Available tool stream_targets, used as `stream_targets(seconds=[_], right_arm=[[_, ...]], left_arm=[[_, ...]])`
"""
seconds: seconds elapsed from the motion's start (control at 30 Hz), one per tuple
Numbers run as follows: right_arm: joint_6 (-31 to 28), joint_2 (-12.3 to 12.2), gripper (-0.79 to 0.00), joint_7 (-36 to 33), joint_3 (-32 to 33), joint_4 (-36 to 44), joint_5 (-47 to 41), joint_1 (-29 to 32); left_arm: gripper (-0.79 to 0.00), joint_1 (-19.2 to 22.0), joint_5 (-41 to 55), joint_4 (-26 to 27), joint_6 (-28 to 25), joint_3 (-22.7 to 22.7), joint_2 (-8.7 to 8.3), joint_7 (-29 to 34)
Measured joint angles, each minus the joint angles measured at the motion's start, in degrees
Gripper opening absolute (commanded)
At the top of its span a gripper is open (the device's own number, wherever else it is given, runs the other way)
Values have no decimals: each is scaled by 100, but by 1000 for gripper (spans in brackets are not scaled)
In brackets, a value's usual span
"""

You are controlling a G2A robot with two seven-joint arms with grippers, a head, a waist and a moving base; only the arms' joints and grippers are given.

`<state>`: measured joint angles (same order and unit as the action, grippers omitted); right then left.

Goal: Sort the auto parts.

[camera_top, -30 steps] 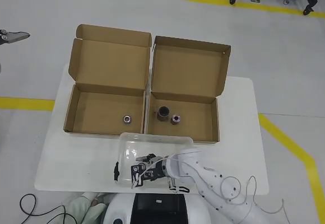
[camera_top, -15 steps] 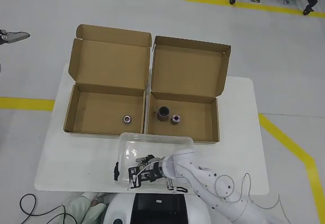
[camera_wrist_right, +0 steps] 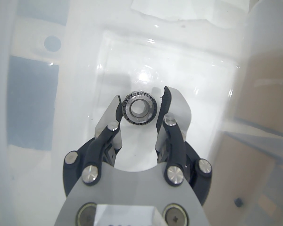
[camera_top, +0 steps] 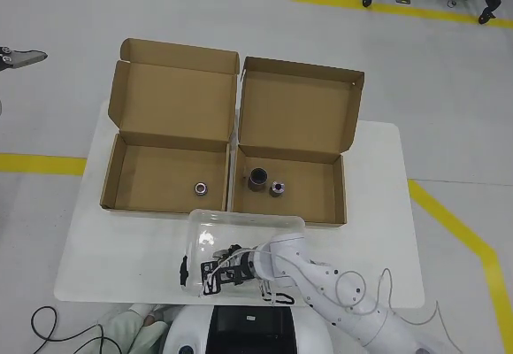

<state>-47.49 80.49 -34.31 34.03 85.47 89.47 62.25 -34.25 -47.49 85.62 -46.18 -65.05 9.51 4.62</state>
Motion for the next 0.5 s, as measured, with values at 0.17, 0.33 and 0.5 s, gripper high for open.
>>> stream_targets(seconds=[0.17, 0.33, 0.5], right_arm=[[57, -12, -785, 118, 41, 41, -49, -5], [87, -93, -785, 409, 238, 261, -124, 120], [-65, -239, -785, 926, 611, 615, -312, 344]], left_arm=[[0, 0, 0, 0, 0, 0, 0, 0], [0, 0, 0, 0, 0, 0, 0, 0], [0, 0, 0, 0, 0, 0, 0, 0]])
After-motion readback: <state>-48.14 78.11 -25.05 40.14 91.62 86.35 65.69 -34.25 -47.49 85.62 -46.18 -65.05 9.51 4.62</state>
